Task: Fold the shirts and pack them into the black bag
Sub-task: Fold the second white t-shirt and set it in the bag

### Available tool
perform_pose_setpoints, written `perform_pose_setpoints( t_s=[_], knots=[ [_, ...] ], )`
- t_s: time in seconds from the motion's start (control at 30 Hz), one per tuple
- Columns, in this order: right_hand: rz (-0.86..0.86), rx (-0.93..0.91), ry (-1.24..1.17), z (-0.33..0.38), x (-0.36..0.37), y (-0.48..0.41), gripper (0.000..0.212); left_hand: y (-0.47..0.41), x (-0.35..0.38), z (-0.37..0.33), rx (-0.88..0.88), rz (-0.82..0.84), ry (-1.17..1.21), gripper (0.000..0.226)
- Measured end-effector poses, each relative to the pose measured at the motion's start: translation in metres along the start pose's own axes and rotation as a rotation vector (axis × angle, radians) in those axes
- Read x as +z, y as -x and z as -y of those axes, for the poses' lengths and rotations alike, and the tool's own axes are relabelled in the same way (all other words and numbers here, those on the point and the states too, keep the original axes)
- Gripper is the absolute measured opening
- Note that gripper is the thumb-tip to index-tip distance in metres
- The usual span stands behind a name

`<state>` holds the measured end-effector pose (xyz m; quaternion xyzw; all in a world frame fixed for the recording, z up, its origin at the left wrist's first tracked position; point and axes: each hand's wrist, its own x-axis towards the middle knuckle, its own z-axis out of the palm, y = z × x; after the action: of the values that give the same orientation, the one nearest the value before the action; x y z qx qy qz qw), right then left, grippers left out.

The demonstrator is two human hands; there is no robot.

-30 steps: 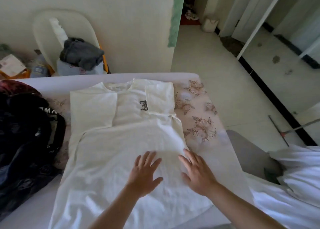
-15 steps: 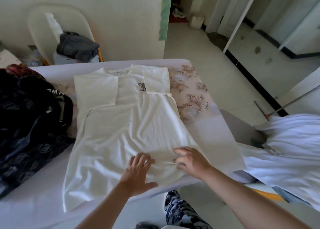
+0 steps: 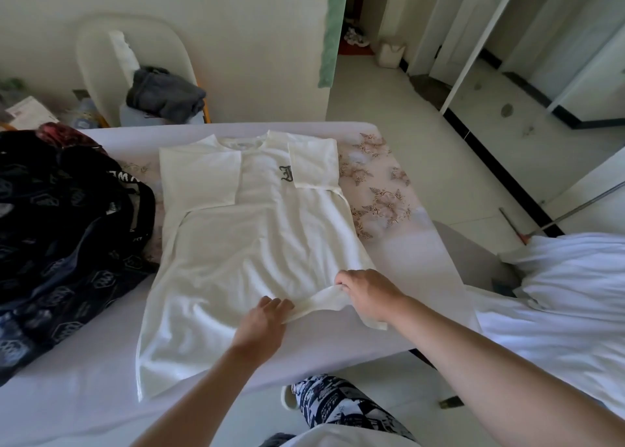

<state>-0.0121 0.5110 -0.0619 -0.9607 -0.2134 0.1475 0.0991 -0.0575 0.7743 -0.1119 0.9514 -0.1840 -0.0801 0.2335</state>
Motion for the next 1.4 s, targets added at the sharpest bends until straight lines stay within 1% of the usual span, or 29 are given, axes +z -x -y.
perform_pose_setpoints(
  t_s=[0.07, 0.13, 0.17, 0.23, 0.27, 0.33, 0.37, 0.4, 0.43, 0.47, 0.5, 0.53, 0.6, 0.63, 0.67, 0.7, 0.73, 0.8, 0.83, 0.87, 0.9, 0.93, 1.0, 1.03, 1.07, 1.1, 1.2, 1.33, 1.4],
  knots=[
    [0.014, 0.036, -0.055, -0.002, -0.001, -0.006, 0.025, -0.012, -0.014, 0.004, -0.056, -0.015, 0.098, 0.030],
    [-0.029, 0.016, -0.098, 0.002, -0.012, -0.018, 0.023, -0.033, -0.039, 0.010, -0.135, 0.041, 0.132, 0.031],
    [-0.045, -0.004, -0.088, 0.003, -0.022, -0.027, 0.028, -0.047, -0.054, 0.014, -0.171, 0.099, 0.130, 0.032],
    [-0.007, -0.033, -0.026, 0.000, -0.045, -0.048, 0.039, -0.075, -0.085, 0.027, -0.226, 0.267, 0.131, 0.034],
    [0.014, -0.038, -0.004, -0.003, -0.057, -0.061, 0.038, -0.088, -0.101, 0.036, -0.236, 0.366, 0.113, 0.037],
    [0.024, -0.017, 0.014, -0.014, -0.079, -0.089, 0.030, -0.118, -0.130, 0.056, -0.257, 0.550, -0.009, 0.043],
    [0.012, 0.007, 0.020, -0.020, -0.088, -0.103, 0.027, -0.132, -0.143, 0.063, -0.266, 0.610, -0.087, 0.043],
    [-0.007, 0.030, 0.031, -0.026, -0.099, -0.121, 0.026, -0.150, -0.157, 0.068, -0.270, 0.620, -0.148, 0.039],
    [-0.028, 0.052, 0.046, -0.032, -0.109, -0.138, 0.026, -0.168, -0.171, 0.071, -0.268, 0.570, -0.184, 0.032],
    [-0.057, 0.072, 0.065, -0.038, -0.119, -0.155, 0.025, -0.186, -0.184, 0.069, -0.279, 0.468, -0.195, 0.025],
    [-0.115, 0.097, 0.076, -0.045, -0.131, -0.176, 0.025, -0.207, -0.197, 0.070, -0.330, 0.306, -0.163, 0.022],
    [-0.201, 0.131, 0.078, -0.052, -0.143, -0.198, 0.026, -0.228, -0.208, 0.070, -0.404, 0.110, -0.068, 0.022],
    [-0.400, 0.206, 0.094, -0.065, -0.166, -0.238, 0.032, -0.266, -0.225, 0.069, -0.502, -0.236, 0.228, 0.028],
    [-0.466, 0.243, 0.115, -0.070, -0.174, -0.255, 0.037, -0.282, -0.228, 0.068, -0.491, -0.342, 0.296, 0.038],
    [-0.504, 0.269, 0.130, -0.071, -0.178, -0.268, 0.044, -0.294, -0.227, 0.066, -0.468, -0.383, 0.290, 0.052],
    [-0.518, 0.271, 0.138, -0.071, -0.177, -0.277, 0.050, -0.301, -0.221, 0.065, -0.450, -0.394, 0.258, 0.064],
    [-0.523, 0.241, 0.144, -0.070, -0.172, -0.283, 0.054, -0.304, -0.213, 0.062, -0.426, -0.402, 0.230, 0.068],
    [-0.479, 0.121, 0.158, -0.066, -0.150, -0.284, 0.056, -0.298, -0.186, 0.057, -0.311, -0.402, 0.193, 0.060],
    [-0.400, 0.055, 0.155, -0.065, -0.136, -0.281, 0.055, -0.291, -0.169, 0.058, -0.228, -0.353, 0.177, 0.053],
    [-0.274, 0.009, 0.135, -0.065, -0.119, -0.275, 0.056, -0.281, -0.152, 0.059, -0.157, -0.246, 0.140, 0.049],
    [-0.132, -0.023, 0.107, -0.065, -0.104, -0.267, 0.060, -0.272, -0.136, 0.063, -0.106, -0.097, 0.054, 0.048],
    [0.003, -0.046, 0.085, -0.066, -0.087, -0.260, 0.068, -0.264, -0.121, 0.069, -0.078, 0.071, -0.068, 0.053],
    [0.180, -0.067, 0.107, -0.070, -0.059, -0.247, 0.090, -0.247, -0.099, 0.088, -0.099, 0.349, -0.285, 0.081],
    [0.212, -0.071, 0.137, -0.071, -0.049, -0.242, 0.097, -0.240, -0.092, 0.098, -0.135, 0.408, -0.346, 0.095],
    [0.215, -0.072, 0.164, -0.072, -0.042, -0.240, 0.099, -0.234, -0.088, 0.108, -0.168, 0.404, -0.374, 0.102],
    [0.204, -0.069, 0.185, -0.072, -0.038, -0.238, 0.098, -0.229, -0.087, 0.115, -0.191, 0.365, -0.385, 0.101],
    [0.093, -0.065, 0.196, -0.073, -0.037, -0.242, 0.086, -0.222, -0.092, 0.122, -0.216, 0.231, -0.413, 0.073],
    [-0.095, -0.142, 0.151, -0.082, -0.029, -0.244, 0.069, -0.227, -0.095, 0.123, -0.186, 0.192, -0.340, 0.045],
    [-0.128, -0.173, 0.174, -0.082, -0.034, -0.234, 0.055, -0.228, -0.099, 0.115, -0.171, 0.173, -0.297, 0.038]
  ],
)
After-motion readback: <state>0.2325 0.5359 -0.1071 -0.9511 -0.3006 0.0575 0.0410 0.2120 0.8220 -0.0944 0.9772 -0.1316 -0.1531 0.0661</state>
